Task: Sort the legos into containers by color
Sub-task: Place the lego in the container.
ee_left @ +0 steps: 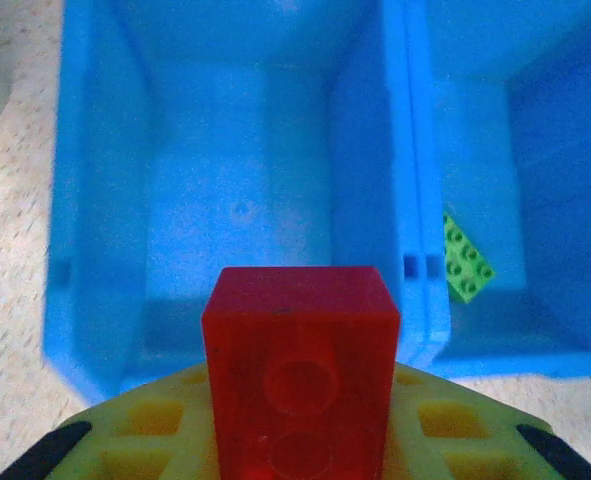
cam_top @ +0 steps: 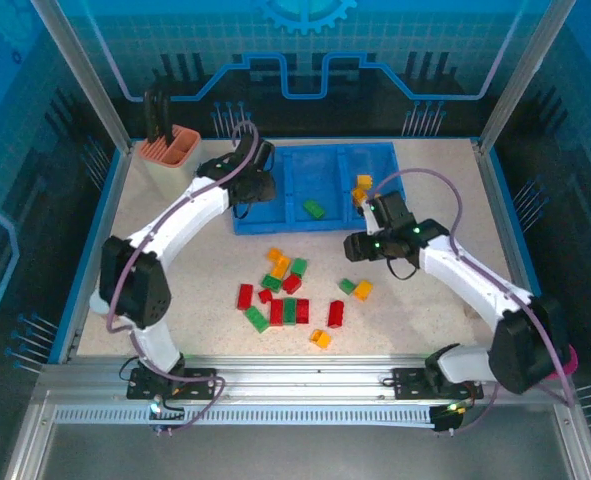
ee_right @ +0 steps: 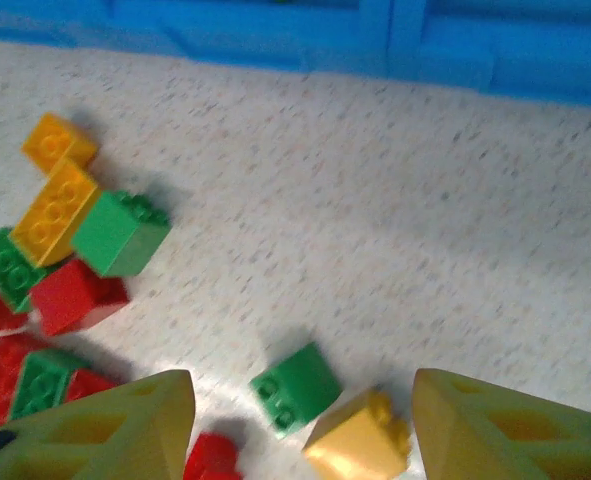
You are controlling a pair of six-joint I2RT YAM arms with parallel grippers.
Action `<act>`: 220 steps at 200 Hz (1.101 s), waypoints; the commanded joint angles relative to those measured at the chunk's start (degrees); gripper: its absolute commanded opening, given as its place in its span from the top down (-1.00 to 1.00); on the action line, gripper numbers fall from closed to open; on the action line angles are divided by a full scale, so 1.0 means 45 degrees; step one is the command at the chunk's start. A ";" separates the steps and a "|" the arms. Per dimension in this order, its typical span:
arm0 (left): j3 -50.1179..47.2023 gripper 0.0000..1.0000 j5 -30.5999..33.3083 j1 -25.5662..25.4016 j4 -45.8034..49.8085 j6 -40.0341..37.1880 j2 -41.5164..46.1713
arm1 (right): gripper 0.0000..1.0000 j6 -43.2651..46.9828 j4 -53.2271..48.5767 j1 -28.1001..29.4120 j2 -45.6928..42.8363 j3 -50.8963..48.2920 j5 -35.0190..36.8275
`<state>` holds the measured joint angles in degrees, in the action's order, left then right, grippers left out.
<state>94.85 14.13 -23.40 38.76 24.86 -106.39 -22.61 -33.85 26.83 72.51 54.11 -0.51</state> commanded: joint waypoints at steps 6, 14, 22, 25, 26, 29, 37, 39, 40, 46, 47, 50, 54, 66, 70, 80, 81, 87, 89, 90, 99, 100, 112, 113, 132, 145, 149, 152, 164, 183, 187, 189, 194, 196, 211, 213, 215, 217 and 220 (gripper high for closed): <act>0.0981 0.41 -0.0190 0.0725 -0.0229 -0.0665 -0.1902 | -0.25 -0.2247 -0.0698 0.0709 -0.1323 -0.0751 -0.0757; 0.1358 0.41 -0.0271 0.0900 -0.0184 -0.0700 -0.2410 | -0.25 -0.2741 -0.0721 0.0966 -0.1626 -0.1297 -0.0803; 0.1694 0.41 -0.0399 0.1059 -0.0171 -0.0720 -0.2882 | -0.26 -0.3234 -0.0694 0.1246 -0.1878 -0.1651 -0.0804; 0.1828 0.41 -0.0466 0.1137 -0.0149 -0.0703 -0.3045 | -0.26 -0.3415 -0.0669 0.1348 -0.1971 -0.1787 -0.0823; 0.1869 0.41 -0.0485 0.1157 -0.0143 -0.0692 -0.3071 | -0.26 -0.3472 -0.0646 0.1384 -0.1991 -0.1827 -0.0823; 0.1991 0.41 -0.0547 0.1215 -0.0092 -0.0665 -0.3247 | -0.26 -0.3645 -0.0614 0.1482 -0.2078 -0.1953 -0.0828; 0.2235 0.42 -0.0809 0.1371 -0.0074 -0.0574 -0.3591 | -0.27 -0.4046 -0.0495 0.1719 -0.2280 -0.2332 -0.0805; 0.2285 0.42 -0.0863 0.1401 -0.0092 -0.0552 -0.3664 | -0.27 -0.4133 -0.0459 0.1793 -0.2299 -0.2428 -0.0804; 0.2303 0.42 -0.0888 0.1406 -0.0105 -0.0538 -0.3712 | -0.27 -0.4193 -0.0444 0.1822 -0.2321 -0.2460 -0.0804; 0.2421 0.41 -0.1011 0.1495 -0.0151 -0.0477 -0.3898 | -0.27 -0.4457 -0.0349 0.1981 -0.2423 -0.2725 -0.0757; 0.2449 0.42 -0.1031 0.1511 -0.0154 -0.0472 -0.3927 | -0.27 -0.4501 -0.0339 0.2004 -0.2432 -0.2765 -0.0741; 0.2501 0.42 -0.1089 0.1535 -0.0162 -0.0430 -0.4013 | -0.27 -0.4623 -0.0288 0.2082 -0.2472 -0.2883 -0.0715; 0.2565 0.41 -0.1176 0.1573 -0.0182 -0.0395 -0.4112 | -0.27 -0.4763 -0.0242 0.2173 -0.2513 -0.3008 -0.0697; 0.2713 0.41 -0.1406 0.1624 -0.0293 -0.0314 -0.4429 | -0.27 -0.5191 -0.0194 0.2470 -0.2568 -0.3367 -0.0483; 0.2763 0.41 -0.1438 0.1615 -0.0290 -0.0314 -0.4526 | -0.27 -0.5386 -0.0194 0.2584 -0.2587 -0.3482 -0.0399; 0.2853 0.41 -0.1511 0.1625 -0.0313 -0.0292 -0.4811 | -0.27 -0.5877 -0.0288 0.2839 -0.2543 -0.3721 -0.0221; 0.2851 0.41 -0.1525 0.1625 -0.0323 -0.0281 -0.4832 | -0.27 -0.5924 -0.0290 0.2862 -0.2541 -0.3741 -0.0200; 0.2848 0.41 -0.1591 0.1625 -0.0374 -0.0252 -0.5003 | -0.27 -0.6128 -0.0277 0.2990 -0.2520 -0.3879 -0.0151; 0.2834 0.41 -0.1620 0.1611 -0.0392 -0.0227 -0.5053 | -0.27 -0.6221 -0.0263 0.3053 -0.2520 -0.3923 -0.0128; 0.2831 0.41 -0.1638 0.1608 -0.0401 -0.0220 -0.5071 | -0.27 -0.6252 -0.0258 0.3077 -0.2520 -0.3950 -0.0124; 0.2800 0.40 -0.1766 0.1610 -0.0496 -0.0173 -0.5295 | -0.28 -0.6503 -0.0144 0.3291 -0.2520 -0.4158 -0.0023; 0.2795 0.40 -0.1779 0.1618 -0.0512 -0.0173 -0.5319 | -0.28 -0.6530 -0.0120 0.3313 -0.2520 -0.4175 -0.0023; 0.2748 0.39 -0.1882 0.1614 -0.0640 -0.0098 -0.5577 | -0.29 -0.6814 0.0097 0.3521 -0.2559 -0.4354 0.0034; 0.2739 0.39 -0.1886 0.1620 -0.0643 -0.0097 -0.5596 | -0.29 -0.6832 0.0118 0.3545 -0.2559 -0.4371 0.0045; 0.2689 0.36 -0.1960 0.1623 -0.0807 -0.0076 -0.5847 | -0.31 -0.6953 0.0422 0.3722 -0.2436 -0.4482 0.0077; 0.2638 0.30 -0.2055 0.1609 -0.0892 -0.0107 -0.5927 | -0.34 -0.6876 0.0646 0.3856 -0.2242 -0.4462 0.0046; 0.2634 0.28 -0.2080 0.1606 -0.0894 -0.0112 -0.5945 | -0.35 -0.6862 0.0724 0.3878 -0.2178 -0.4448 0.0020; 0.2634 0.26 -0.2080 0.1606 -0.0911 -0.0124 -0.5948 | -0.35 -0.6847 0.0783 0.3908 -0.2120 -0.4443 0.0027; 0.2634 0.20 -0.2182 0.1606 -0.0939 -0.0186 -0.5968 | -0.35 -0.6831 0.0950 0.3969 -0.1851 -0.4415 -0.0015; 0.2552 0.08 -0.2222 0.1611 -0.0992 -0.0251 -0.5814 | -0.35 -0.6837 0.1154 0.4121 -0.1373 -0.4383 -0.0019; 0.2510 0.05 -0.2217 0.1606 -0.1030 -0.0281 -0.5752 | -0.35 -0.6832 0.1181 0.4152 -0.1271 -0.4386 0.0006; 0.2490 0.04 -0.2221 0.1606 -0.1049 -0.0293 -0.5718 | -0.35 -0.6831 0.1190 0.4169 -0.1241 -0.4372 0.0014; 0.2451 0.01 -0.2203 0.1606 -0.1089 -0.0327 -0.5647 | -0.35 -0.6827 0.1198 0.4203 -0.1122 -0.4365 0.0019; 0.2432 0.00 -0.2193 0.1606 -0.1098 -0.0344 -0.5604 | -0.36 -0.6815 0.1194 0.4216 -0.1076 -0.4367 0.0027; 0.2327 -0.08 -0.2221 0.1606 -0.1205 -0.0424 -0.5252 | -0.35 -0.6824 0.1193 0.4363 -0.0844 -0.4329 0.0138; 0.2298 -0.09 -0.2222 0.1606 -0.1225 -0.0426 -0.5198 | -0.35 -0.6819 0.1208 0.4383 -0.0787 -0.4329 0.0144; 0.2276 -0.10 -0.2227 0.1606 -0.1244 -0.0427 -0.5140 | -0.35 -0.6813 0.1226 0.4412 -0.0768 -0.4309 0.0151; 0.2256 -0.10 -0.2238 0.1606 -0.1274 -0.0442 -0.5087 | -0.35 -0.6802 0.1240 0.4424 -0.0744 -0.4309 0.0153; 0.2235 -0.11 -0.2266 0.1606 -0.1312 -0.0463 -0.4988 | -0.35 -0.6808 0.1282 0.4443 -0.0686 -0.4309 0.0158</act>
<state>106.41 5.08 -16.03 33.82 23.66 -132.79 -52.51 -29.08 45.36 67.96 34.39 -1.30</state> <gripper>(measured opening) 0.537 0.677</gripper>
